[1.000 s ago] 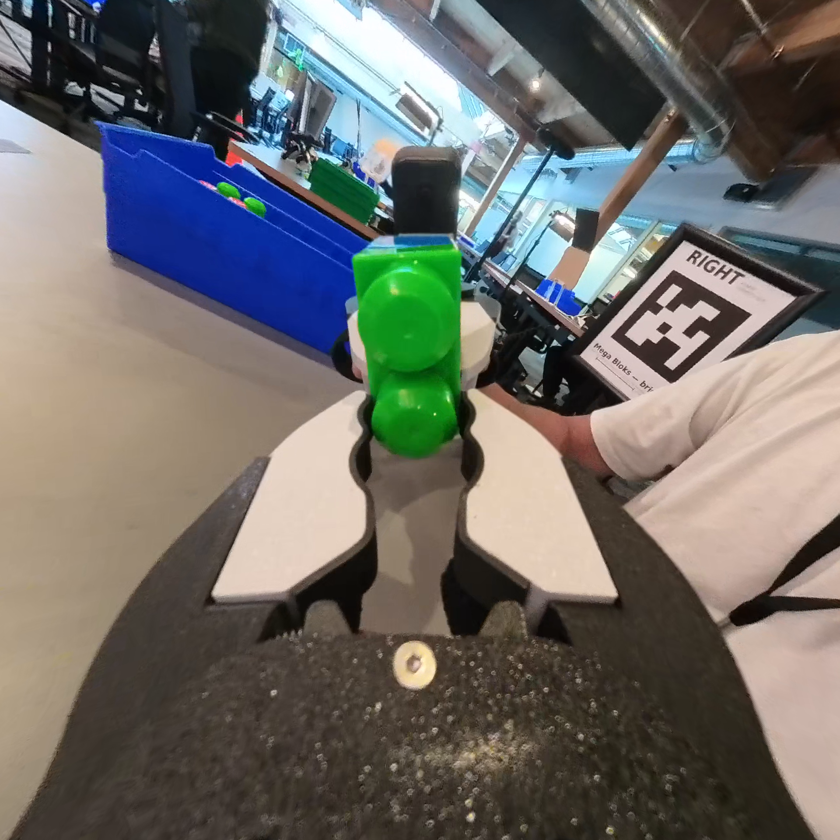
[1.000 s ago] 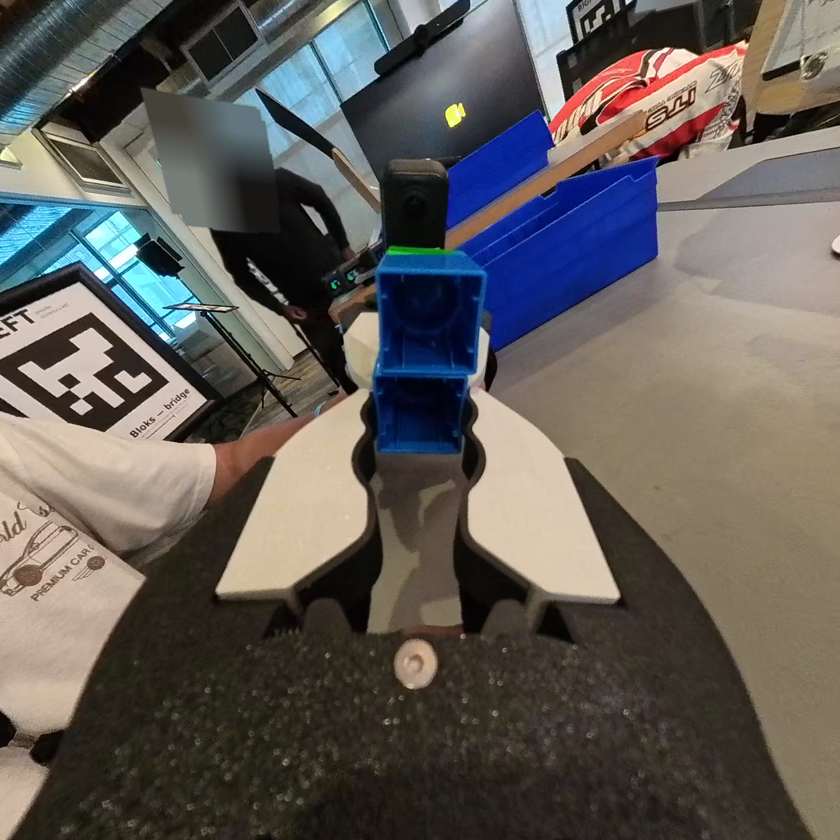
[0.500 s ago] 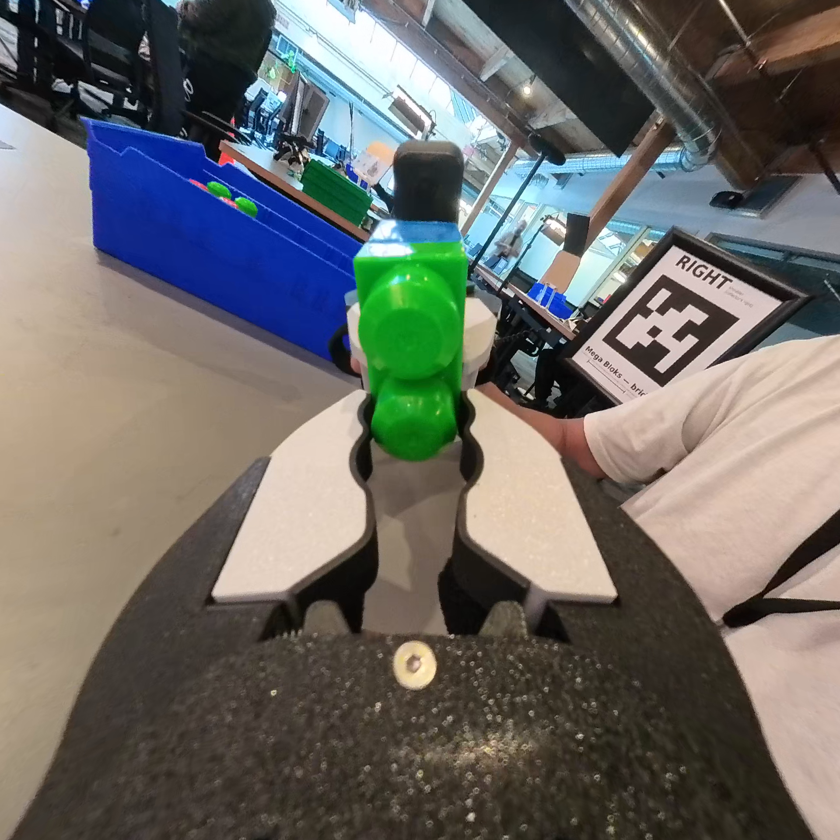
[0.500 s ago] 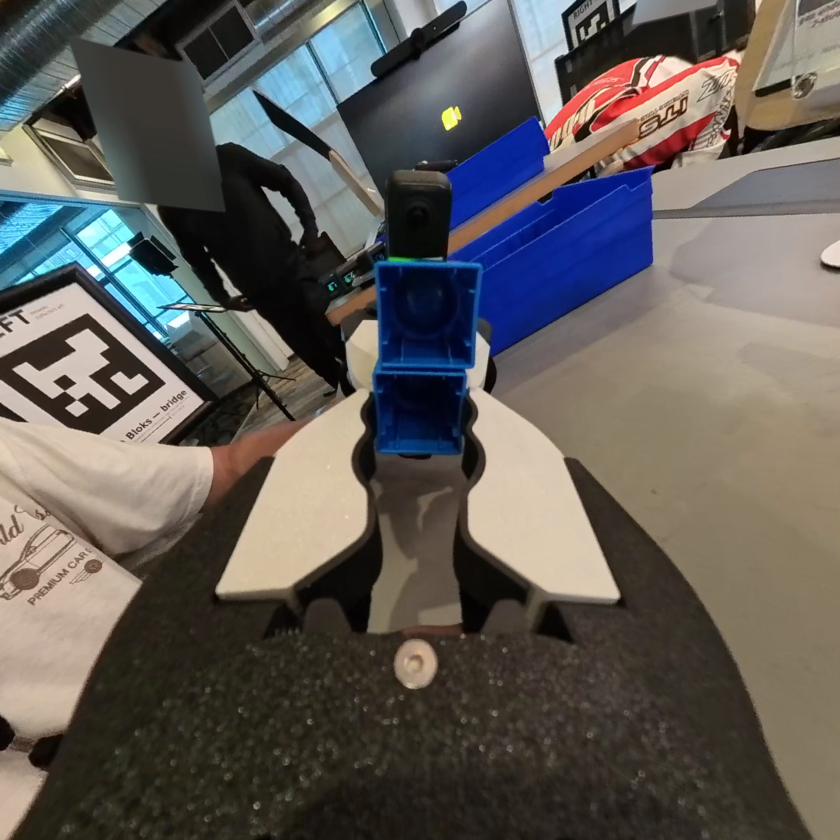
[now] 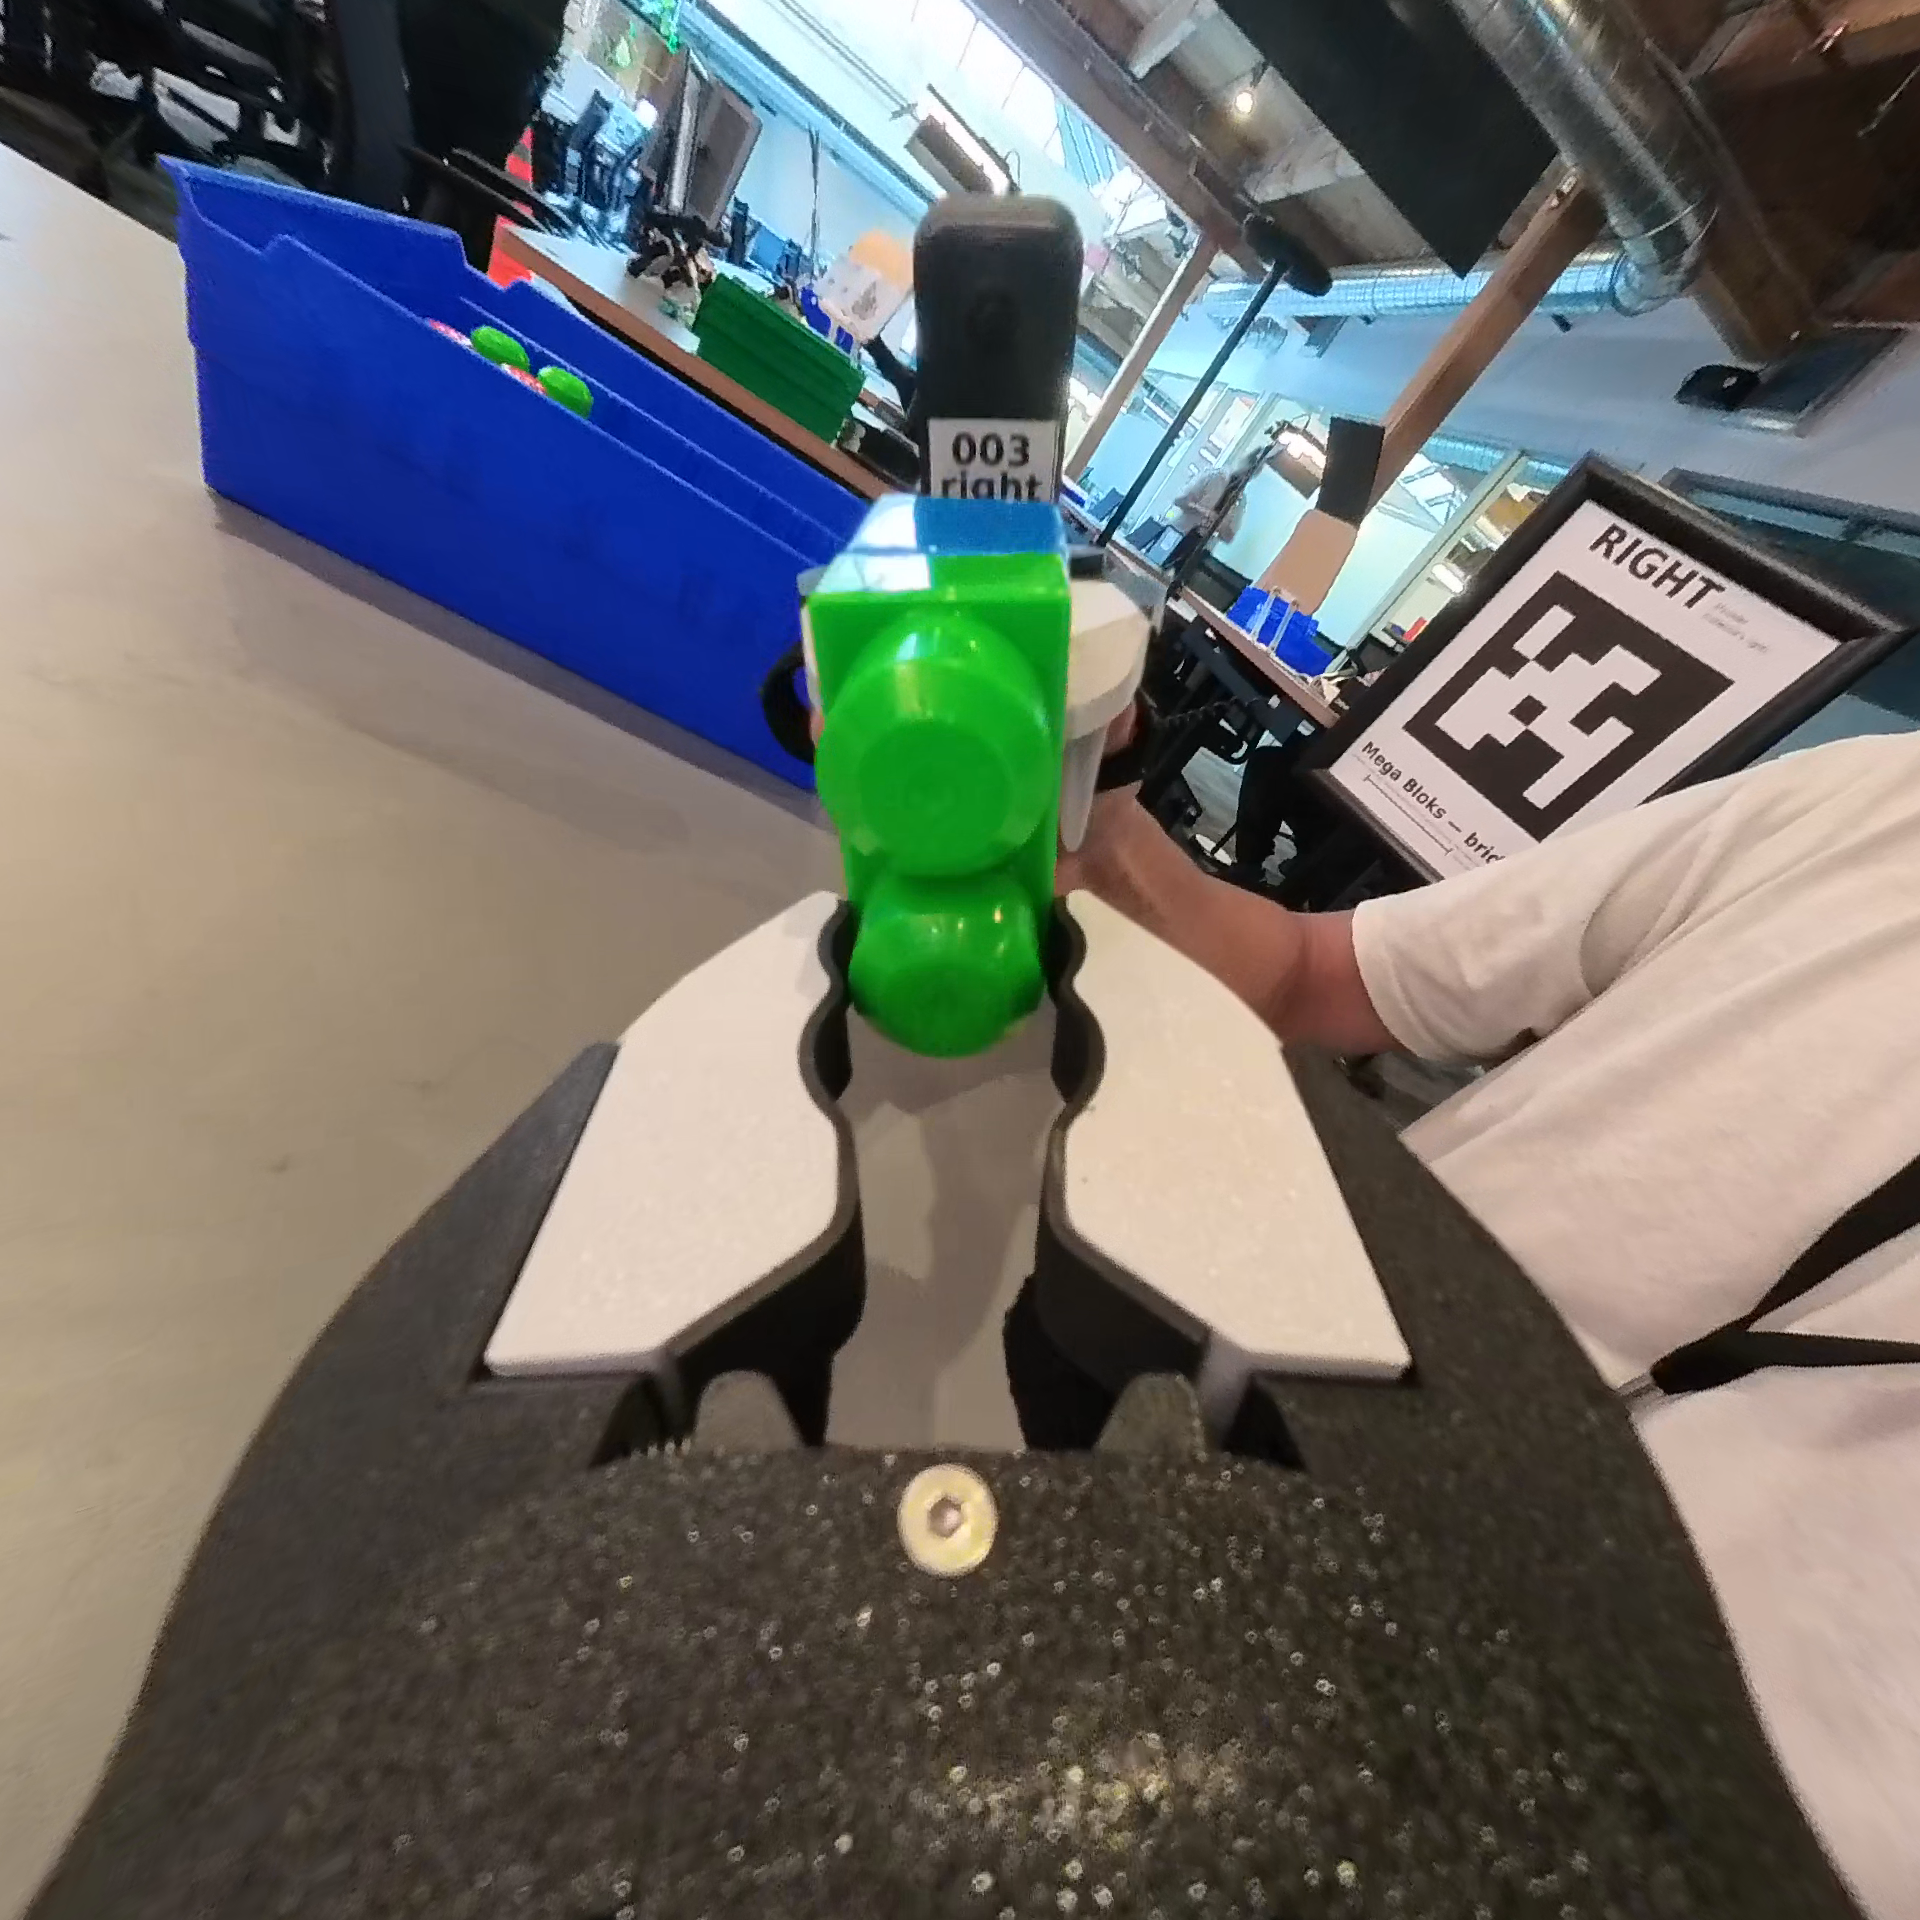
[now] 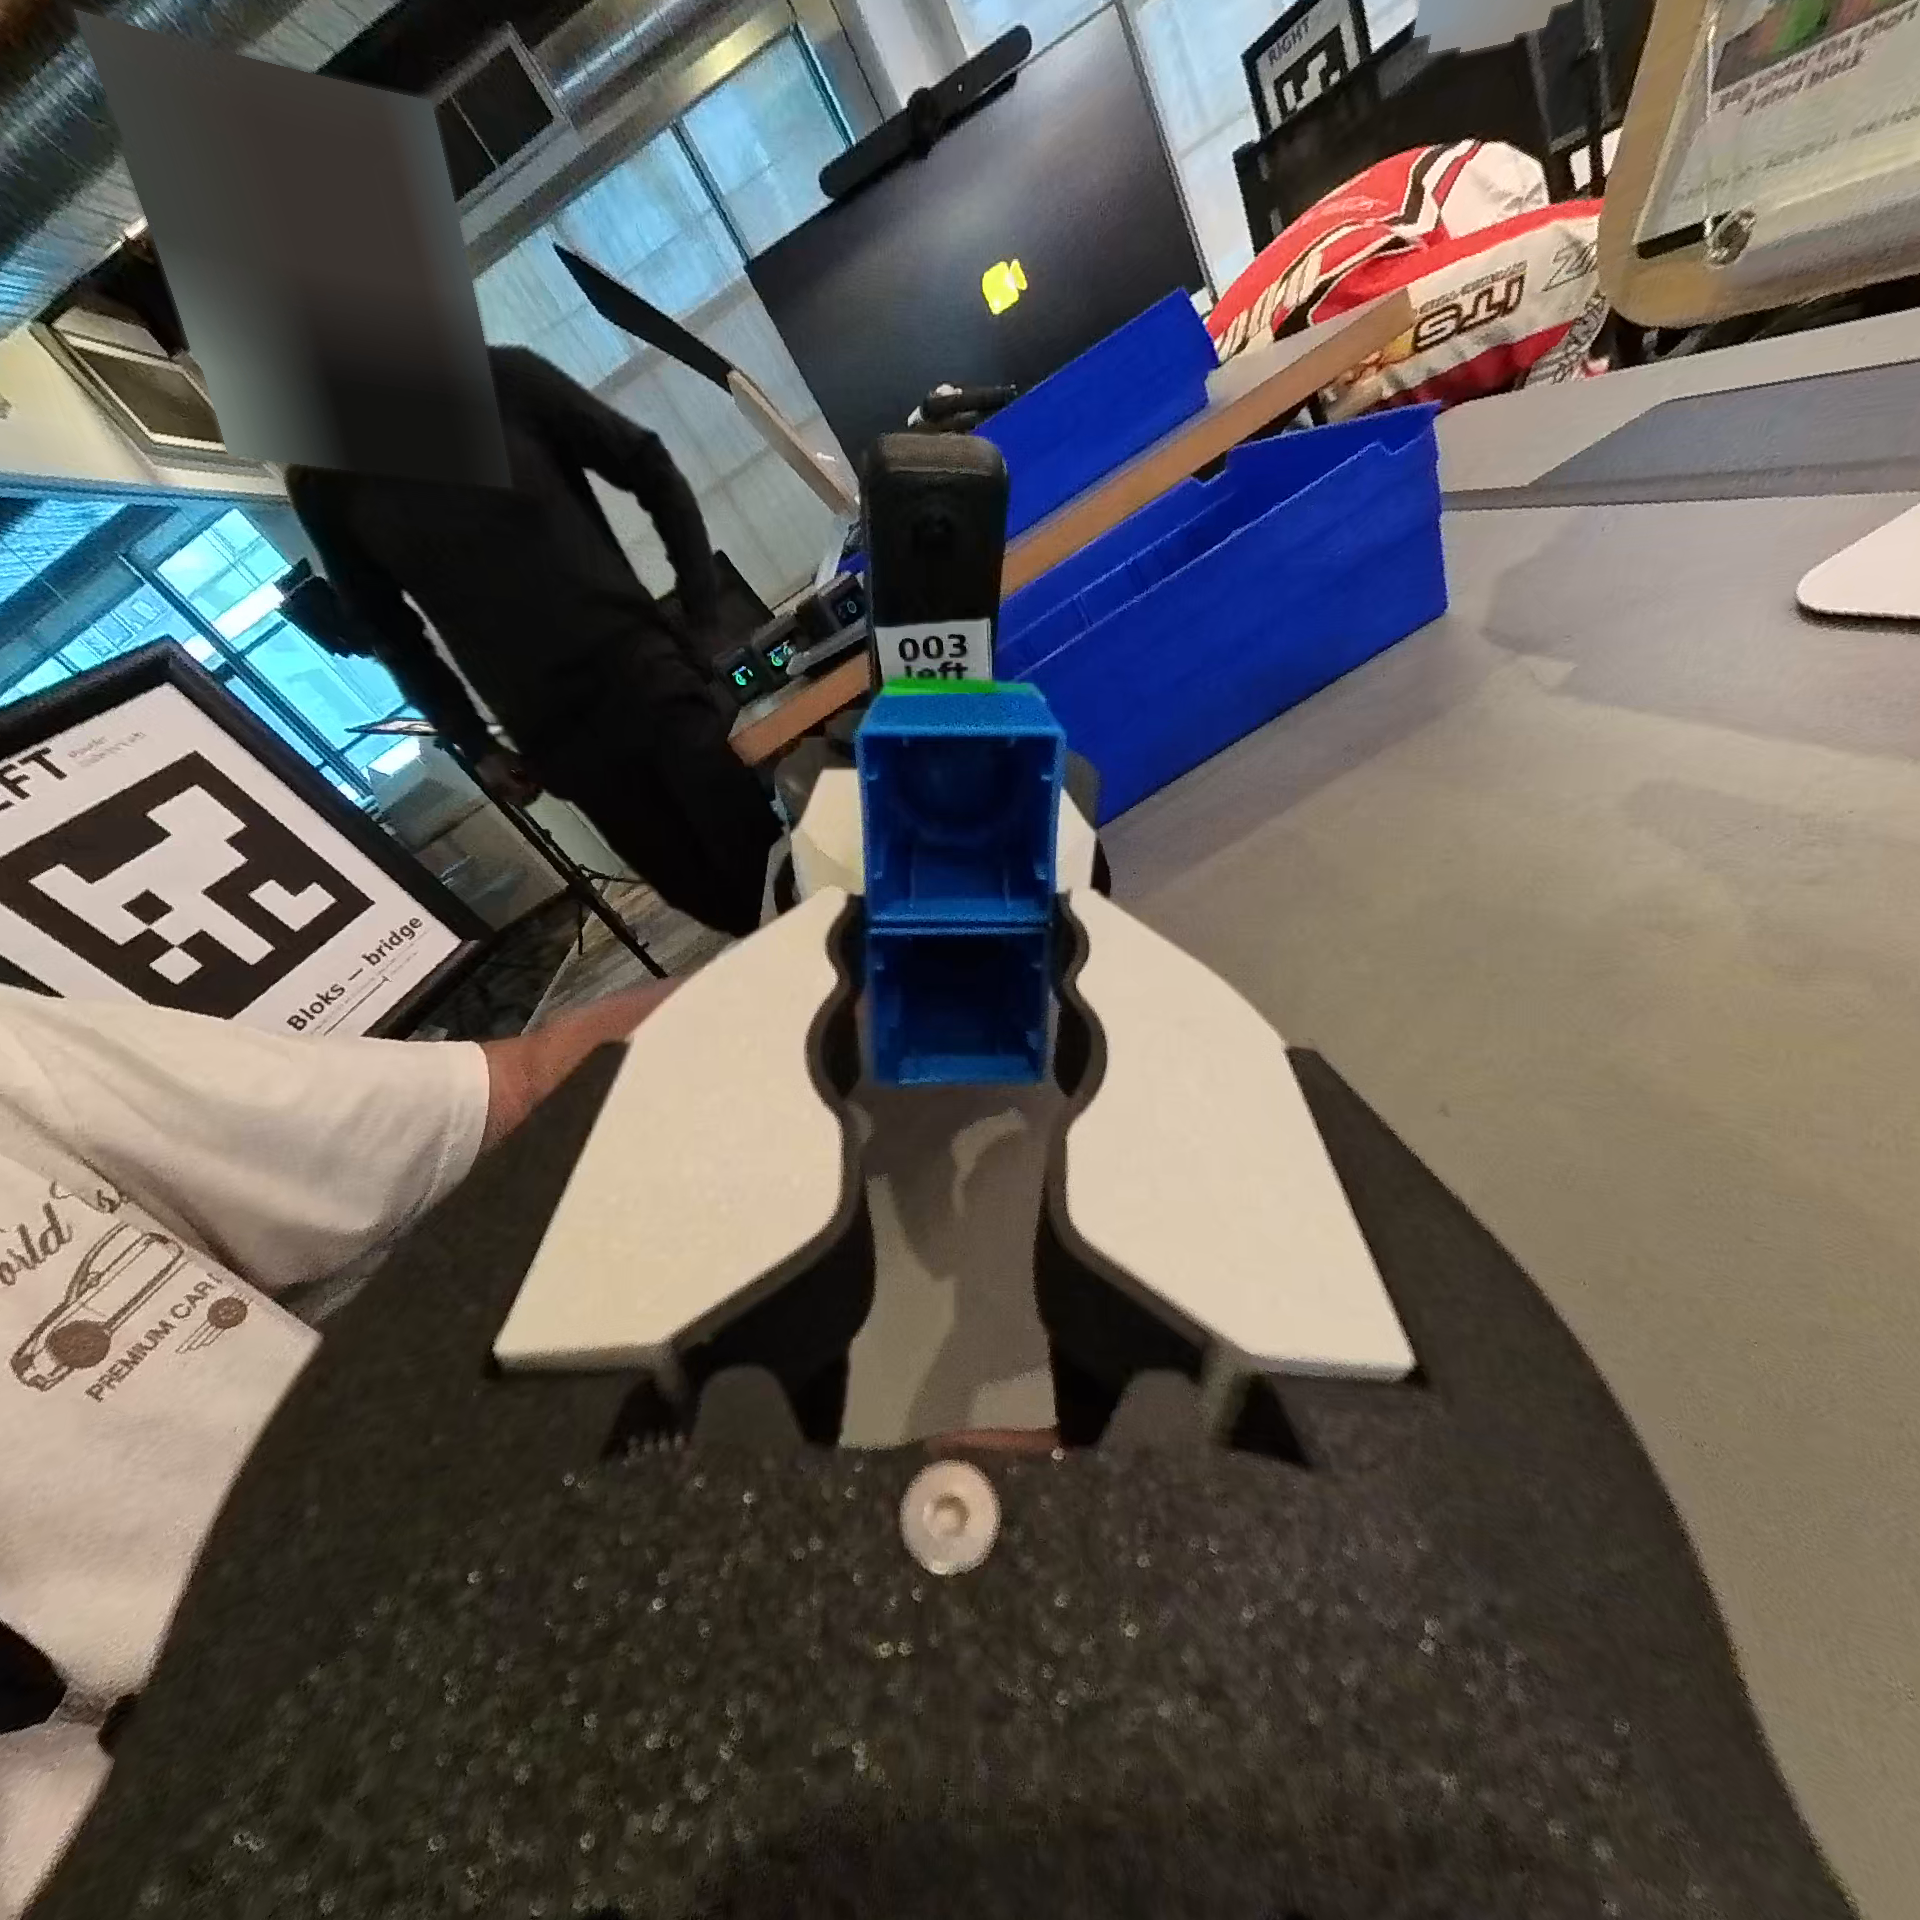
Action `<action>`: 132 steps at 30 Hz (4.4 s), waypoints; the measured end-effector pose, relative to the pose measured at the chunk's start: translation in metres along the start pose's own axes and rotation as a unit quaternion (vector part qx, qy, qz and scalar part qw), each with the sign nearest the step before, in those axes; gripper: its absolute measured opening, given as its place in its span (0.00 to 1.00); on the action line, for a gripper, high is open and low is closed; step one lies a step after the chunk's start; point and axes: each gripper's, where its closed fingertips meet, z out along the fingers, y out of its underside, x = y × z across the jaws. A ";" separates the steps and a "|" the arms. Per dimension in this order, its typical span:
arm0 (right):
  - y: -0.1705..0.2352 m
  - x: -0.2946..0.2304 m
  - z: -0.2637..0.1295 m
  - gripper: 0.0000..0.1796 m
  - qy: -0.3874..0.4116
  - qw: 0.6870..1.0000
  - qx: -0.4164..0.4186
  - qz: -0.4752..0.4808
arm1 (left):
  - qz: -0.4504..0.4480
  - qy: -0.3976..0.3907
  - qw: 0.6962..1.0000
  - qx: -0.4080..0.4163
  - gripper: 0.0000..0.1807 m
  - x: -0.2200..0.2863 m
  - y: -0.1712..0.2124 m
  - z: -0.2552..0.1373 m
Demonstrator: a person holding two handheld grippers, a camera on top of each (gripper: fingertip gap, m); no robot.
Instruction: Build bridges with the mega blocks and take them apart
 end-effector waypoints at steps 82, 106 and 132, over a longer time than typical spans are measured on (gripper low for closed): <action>-0.063 0.239 -0.255 0.21 0.579 0.807 -0.083 -0.082 | 0.168 -0.395 0.893 0.138 0.57 -0.036 -0.016 -0.065; -0.008 0.243 -0.252 0.30 0.575 0.807 -0.132 0.035 | 0.146 -0.413 0.891 0.115 0.55 -0.048 -0.006 -0.070; 0.052 0.061 -0.042 0.32 0.368 0.899 -0.085 -0.221 | 0.065 -0.444 0.892 0.060 0.51 -0.067 0.017 -0.080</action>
